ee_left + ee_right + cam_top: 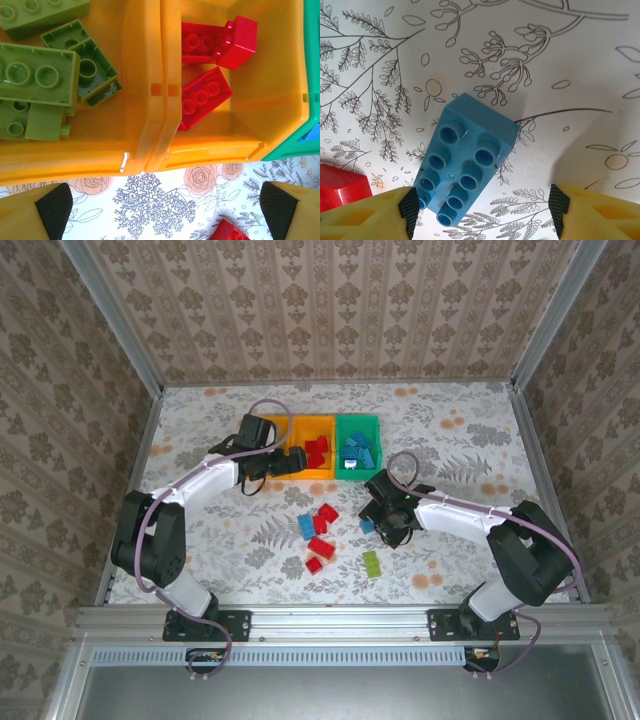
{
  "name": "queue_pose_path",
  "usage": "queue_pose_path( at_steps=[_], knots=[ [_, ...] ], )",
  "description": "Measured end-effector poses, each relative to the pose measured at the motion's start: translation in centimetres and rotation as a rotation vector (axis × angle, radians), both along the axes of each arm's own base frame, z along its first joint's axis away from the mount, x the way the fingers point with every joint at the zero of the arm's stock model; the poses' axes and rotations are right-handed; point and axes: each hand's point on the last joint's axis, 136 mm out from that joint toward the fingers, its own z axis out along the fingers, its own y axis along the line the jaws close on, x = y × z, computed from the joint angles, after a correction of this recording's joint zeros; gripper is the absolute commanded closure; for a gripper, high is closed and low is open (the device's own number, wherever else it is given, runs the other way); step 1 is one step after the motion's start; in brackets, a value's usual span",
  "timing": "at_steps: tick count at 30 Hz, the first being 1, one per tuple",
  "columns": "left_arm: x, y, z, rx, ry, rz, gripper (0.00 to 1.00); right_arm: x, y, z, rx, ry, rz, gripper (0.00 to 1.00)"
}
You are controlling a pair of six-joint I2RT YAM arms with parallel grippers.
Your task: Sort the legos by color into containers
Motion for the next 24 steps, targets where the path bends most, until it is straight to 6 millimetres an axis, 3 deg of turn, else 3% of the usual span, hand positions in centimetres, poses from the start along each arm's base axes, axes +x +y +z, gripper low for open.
queue_pose_path(
  at_steps=[15,24],
  knots=[
    [-0.2,0.1,-0.4,0.002,0.007,-0.004,0.00,1.2,0.4,-0.8,-0.007,0.058,-0.088,0.26],
    [-0.5,0.5,-1.1,0.009,0.024,0.003,0.00,0.2,-0.7,-1.7,-0.055,0.178,-0.039,0.63]
  ],
)
